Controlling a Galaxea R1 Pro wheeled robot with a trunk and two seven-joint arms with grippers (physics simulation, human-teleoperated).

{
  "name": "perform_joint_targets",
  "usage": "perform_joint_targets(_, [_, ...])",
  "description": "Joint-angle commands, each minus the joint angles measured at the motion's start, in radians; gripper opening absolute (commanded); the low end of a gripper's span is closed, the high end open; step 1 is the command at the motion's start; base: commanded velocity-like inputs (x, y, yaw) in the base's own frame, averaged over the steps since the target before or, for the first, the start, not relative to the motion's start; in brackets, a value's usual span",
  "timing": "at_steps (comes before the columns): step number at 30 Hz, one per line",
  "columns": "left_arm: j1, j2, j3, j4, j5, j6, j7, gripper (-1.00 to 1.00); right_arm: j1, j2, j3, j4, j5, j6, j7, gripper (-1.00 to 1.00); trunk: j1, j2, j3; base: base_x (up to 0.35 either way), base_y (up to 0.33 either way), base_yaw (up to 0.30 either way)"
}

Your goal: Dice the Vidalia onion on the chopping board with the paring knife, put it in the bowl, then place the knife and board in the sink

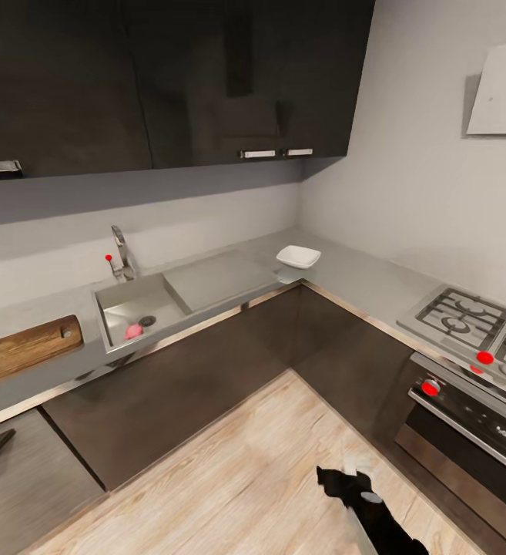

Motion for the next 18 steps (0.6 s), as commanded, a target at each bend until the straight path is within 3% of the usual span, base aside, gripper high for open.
perform_joint_targets(1, [0.000, 0.000, 0.001, 0.002, 0.002, -0.002, 0.001, 1.00, 0.000, 0.000, 0.003, -0.077, -0.011, 0.077, -0.025, 1.00, 0.001, -0.002, -0.002, 0.000, 0.000, 0.000])
perform_joint_targets(5, [0.000, 0.000, 0.001, 0.008, 0.002, -0.002, 0.001, 1.00, -0.005, 0.008, 0.004, -0.254, -0.012, 0.208, -0.092, 1.00, 0.001, -0.002, -0.002, 0.000, 0.000, 0.000])
perform_joint_targets(8, [0.000, 0.000, 0.030, 0.023, 0.002, -0.003, 0.001, 1.00, -0.026, 0.041, 0.005, -0.354, -0.012, 0.309, -0.153, 1.00, 0.001, -0.002, -0.002, 0.000, 0.000, 0.000])
perform_joint_targets(15, [0.000, 0.000, 0.093, 0.033, 0.001, -0.004, -0.002, 1.00, -0.111, 0.083, 0.051, -0.392, -0.008, 0.388, -0.211, 1.00, 0.001, -0.002, -0.002, 0.024, 0.021, 0.000])
perform_joint_targets(18, [0.000, 0.000, 0.101, 0.035, 0.001, -0.004, -0.002, 1.00, -0.195, 0.122, 0.080, -0.396, 0.005, 0.476, -0.248, 1.00, 0.001, -0.002, -0.002, 0.176, 0.176, 0.000])
